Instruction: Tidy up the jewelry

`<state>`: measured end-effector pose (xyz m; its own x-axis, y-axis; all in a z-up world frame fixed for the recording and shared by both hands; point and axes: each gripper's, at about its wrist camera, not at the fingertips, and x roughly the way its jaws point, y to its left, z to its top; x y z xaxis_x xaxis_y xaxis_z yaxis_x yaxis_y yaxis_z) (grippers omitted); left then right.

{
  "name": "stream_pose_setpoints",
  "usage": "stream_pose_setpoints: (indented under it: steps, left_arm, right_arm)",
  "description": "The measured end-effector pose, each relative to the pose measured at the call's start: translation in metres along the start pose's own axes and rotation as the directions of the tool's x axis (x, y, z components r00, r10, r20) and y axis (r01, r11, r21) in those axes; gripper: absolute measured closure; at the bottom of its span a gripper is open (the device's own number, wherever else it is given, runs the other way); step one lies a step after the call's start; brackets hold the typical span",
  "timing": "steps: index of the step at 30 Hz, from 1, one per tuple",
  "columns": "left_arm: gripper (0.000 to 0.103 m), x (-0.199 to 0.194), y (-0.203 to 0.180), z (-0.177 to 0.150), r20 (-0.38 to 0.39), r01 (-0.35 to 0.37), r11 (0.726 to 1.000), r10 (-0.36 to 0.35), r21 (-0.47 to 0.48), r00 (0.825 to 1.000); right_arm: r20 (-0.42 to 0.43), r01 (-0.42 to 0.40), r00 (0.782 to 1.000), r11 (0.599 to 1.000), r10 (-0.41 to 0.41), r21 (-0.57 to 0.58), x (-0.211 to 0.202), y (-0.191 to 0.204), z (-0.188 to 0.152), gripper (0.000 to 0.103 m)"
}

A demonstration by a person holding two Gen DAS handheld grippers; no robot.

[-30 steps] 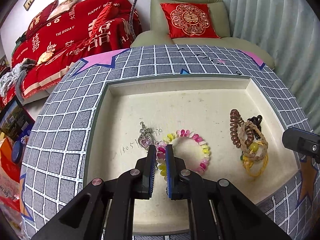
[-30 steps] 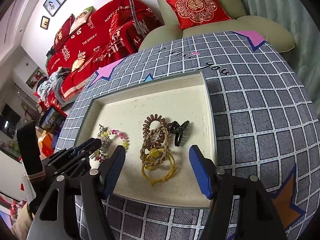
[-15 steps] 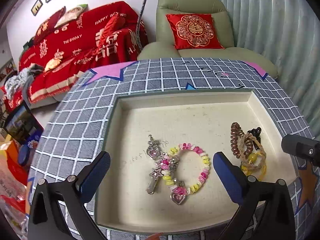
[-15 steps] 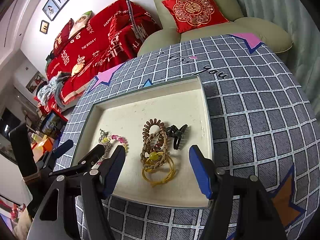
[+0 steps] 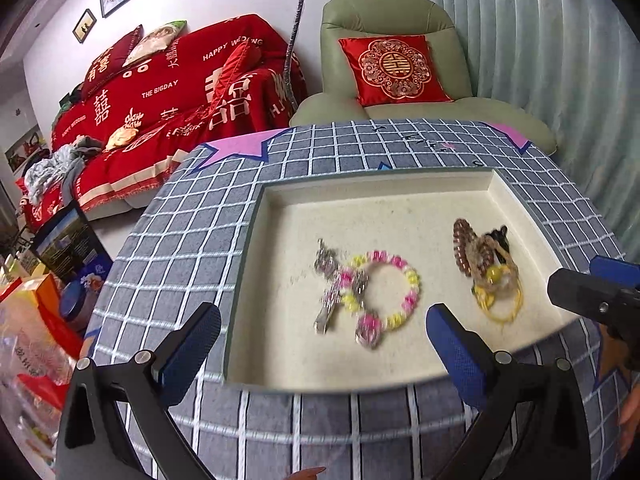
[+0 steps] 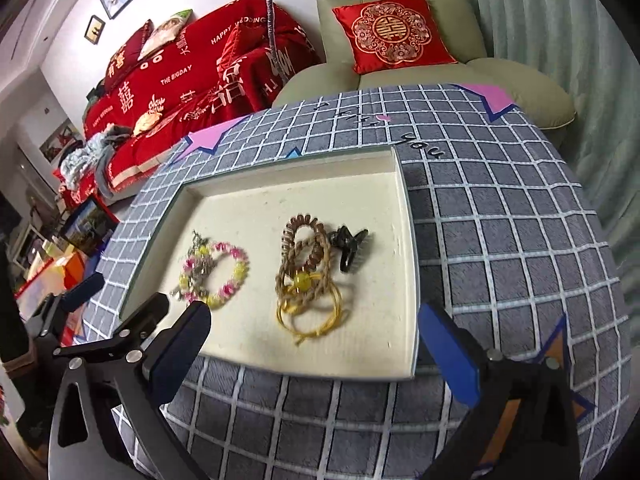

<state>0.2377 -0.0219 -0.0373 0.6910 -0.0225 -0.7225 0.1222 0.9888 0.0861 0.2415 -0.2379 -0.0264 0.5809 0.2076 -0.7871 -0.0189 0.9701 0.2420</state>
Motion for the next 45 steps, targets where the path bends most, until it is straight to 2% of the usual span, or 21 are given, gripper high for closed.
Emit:
stream_pose_setpoints:
  steps: [8, 12, 19, 24, 36, 45]
  left_arm:
    - [0.000, -0.043, 0.001, -0.031, 0.010, 0.010, 1.000, -0.009, -0.027, 1.000]
    - [0.000, -0.064, 0.003, -0.051, 0.007, 0.029, 0.999, -0.029, -0.042, 1.000]
    - [0.000, -0.100, 0.001, -0.077, 0.038, 0.020, 0.999, -0.018, -0.041, 0.999]
    - [0.000, -0.118, 0.005, -0.089, 0.044, 0.018, 0.998, -0.015, -0.063, 0.999]
    - [0.000, -0.159, 0.011, -0.101, 0.115, -0.008, 0.997, 0.016, -0.071, 0.993]
    - [0.000, -0.171, 0.013, -0.108, 0.131, -0.013, 0.998, 0.022, -0.068, 0.991]
  right_arm:
    - [-0.002, 0.051, 0.999, 0.998, -0.052, -0.025, -0.028, 0.011, -0.036, 0.000]
    - [0.031, 0.077, 0.997, 0.996, -0.076, -0.046, -0.050, 0.022, -0.059, 0.000]
    - [0.093, 0.106, 0.991, 0.992, -0.100, -0.066, -0.086, 0.041, -0.092, 0.000]
    - [0.134, 0.142, 0.983, 0.986, -0.129, -0.091, -0.106, 0.052, -0.103, 0.000]
    - [0.193, 0.187, 0.967, 0.978, -0.165, -0.097, -0.142, 0.059, -0.127, 0.000]
    - [0.215, 0.207, 0.959, 0.975, -0.186, -0.078, -0.157, 0.056, -0.135, 0.000]
